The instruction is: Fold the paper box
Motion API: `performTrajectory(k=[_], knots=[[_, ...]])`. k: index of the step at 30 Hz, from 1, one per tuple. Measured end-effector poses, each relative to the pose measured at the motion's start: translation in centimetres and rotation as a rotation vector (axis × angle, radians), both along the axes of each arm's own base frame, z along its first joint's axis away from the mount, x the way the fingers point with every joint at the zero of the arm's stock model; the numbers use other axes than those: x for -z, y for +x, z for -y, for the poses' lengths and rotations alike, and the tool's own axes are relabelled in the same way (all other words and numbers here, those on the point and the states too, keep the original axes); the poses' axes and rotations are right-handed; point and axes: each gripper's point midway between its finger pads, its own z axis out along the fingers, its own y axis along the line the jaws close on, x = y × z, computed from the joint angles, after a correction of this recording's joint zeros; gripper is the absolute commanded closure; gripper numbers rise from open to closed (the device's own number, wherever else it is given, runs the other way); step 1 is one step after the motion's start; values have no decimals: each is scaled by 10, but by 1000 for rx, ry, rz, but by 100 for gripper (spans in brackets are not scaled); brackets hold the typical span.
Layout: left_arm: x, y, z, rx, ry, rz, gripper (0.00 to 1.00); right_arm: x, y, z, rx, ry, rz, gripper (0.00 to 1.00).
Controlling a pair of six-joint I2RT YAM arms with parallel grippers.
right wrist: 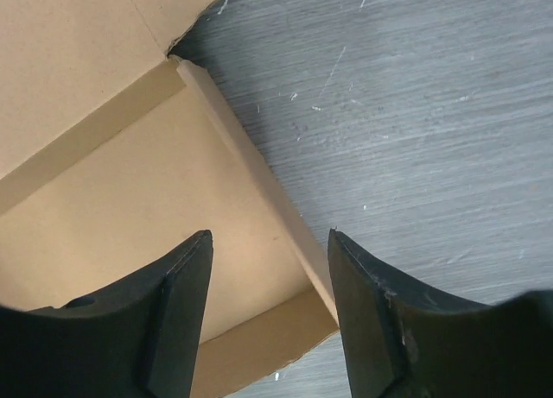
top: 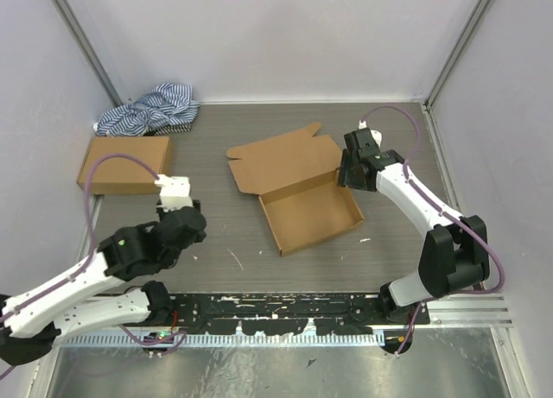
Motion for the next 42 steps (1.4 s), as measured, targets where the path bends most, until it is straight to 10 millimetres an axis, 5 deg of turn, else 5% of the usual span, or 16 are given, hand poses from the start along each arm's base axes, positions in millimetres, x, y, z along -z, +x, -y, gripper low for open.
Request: performTrajectory(k=[8, 13, 18, 25, 33, 40, 42], knots=[[19, 39, 63, 51, 1, -138, 40, 33, 14, -2, -89, -48, -64, 42], [24, 103, 65, -30, -203, -246, 40, 58, 18, -11, -130, -35, -129, 44], [25, 128, 78, 9, -243, -296, 40, 82, 22, -21, -156, -1, -180, 52], [29, 131, 81, 43, -237, -313, 40, 96, 19, -34, -182, 64, -201, 67], [38, 108, 67, 38, -243, -310, 39, 96, 6, -68, -229, 90, -195, 88], [53, 107, 50, -44, -305, -309, 38, 98, -36, -100, -215, 79, -179, 84], [60, 116, 43, -88, -332, -310, 38, 98, -52, -101, -216, 68, -173, 71]])
